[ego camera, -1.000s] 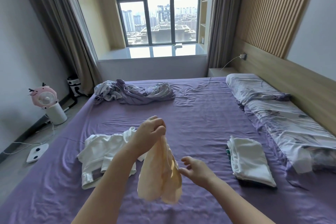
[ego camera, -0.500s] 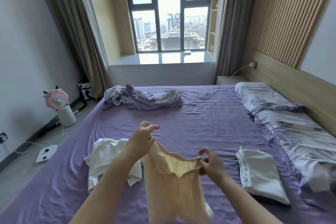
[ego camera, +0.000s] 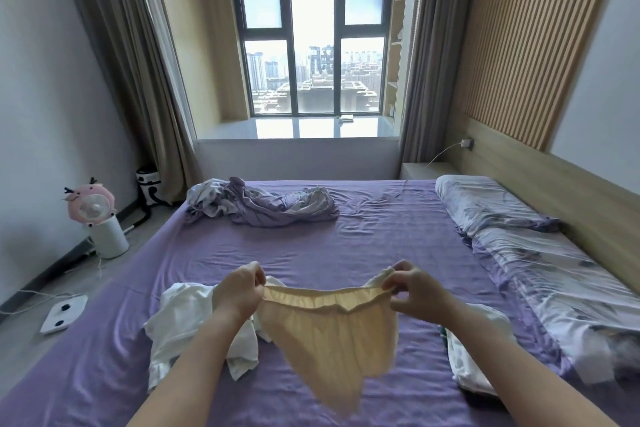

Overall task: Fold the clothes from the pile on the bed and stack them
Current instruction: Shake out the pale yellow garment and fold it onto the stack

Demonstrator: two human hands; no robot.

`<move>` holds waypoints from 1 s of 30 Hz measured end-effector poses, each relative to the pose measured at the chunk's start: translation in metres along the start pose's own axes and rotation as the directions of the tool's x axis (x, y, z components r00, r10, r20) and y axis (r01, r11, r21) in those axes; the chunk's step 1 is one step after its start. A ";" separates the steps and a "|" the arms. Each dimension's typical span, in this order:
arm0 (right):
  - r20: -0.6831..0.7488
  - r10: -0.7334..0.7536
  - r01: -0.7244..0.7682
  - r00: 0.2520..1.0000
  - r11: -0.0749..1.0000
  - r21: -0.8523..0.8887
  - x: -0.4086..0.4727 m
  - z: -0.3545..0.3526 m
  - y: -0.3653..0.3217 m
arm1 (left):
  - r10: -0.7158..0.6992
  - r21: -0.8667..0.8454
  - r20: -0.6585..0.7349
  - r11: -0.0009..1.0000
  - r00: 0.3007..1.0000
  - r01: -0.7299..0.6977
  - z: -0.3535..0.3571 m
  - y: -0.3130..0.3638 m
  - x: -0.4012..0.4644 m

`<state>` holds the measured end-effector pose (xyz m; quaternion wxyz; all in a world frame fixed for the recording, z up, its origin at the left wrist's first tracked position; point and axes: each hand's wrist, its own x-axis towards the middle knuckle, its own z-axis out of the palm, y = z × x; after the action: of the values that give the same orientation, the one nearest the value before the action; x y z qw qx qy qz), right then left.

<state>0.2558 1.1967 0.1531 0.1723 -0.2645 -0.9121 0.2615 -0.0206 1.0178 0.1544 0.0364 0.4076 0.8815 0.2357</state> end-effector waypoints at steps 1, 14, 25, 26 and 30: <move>0.018 -0.033 0.034 0.999 0.998 -0.053 -0.001 -0.002 0.003 | 0.005 -0.025 -0.014 1.000 1.000 -0.006 -0.001 0.000 0.003; -0.303 0.178 -0.120 0.936 0.973 0.198 0.001 -0.017 0.015 | 0.090 -0.304 0.015 0.949 0.996 -0.081 -0.014 0.006 0.020; -0.256 0.136 -0.140 0.957 0.990 0.004 -0.001 -0.017 0.021 | 0.037 0.022 -0.050 0.999 0.998 -0.036 -0.008 0.023 0.013; -0.261 0.121 -0.133 0.958 0.991 -0.030 -0.001 -0.017 0.022 | 0.004 0.038 -0.081 0.999 0.997 -0.001 -0.007 0.026 0.013; -0.196 0.132 -0.151 0.972 0.985 -0.088 -0.003 -0.020 0.025 | -0.005 0.027 -0.022 1.000 1.000 0.006 -0.007 0.029 0.019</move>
<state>0.2770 1.2205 0.1542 0.2255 -0.3611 -0.8825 0.1997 -0.0143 1.0452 0.1758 0.0217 0.4031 0.8860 0.2281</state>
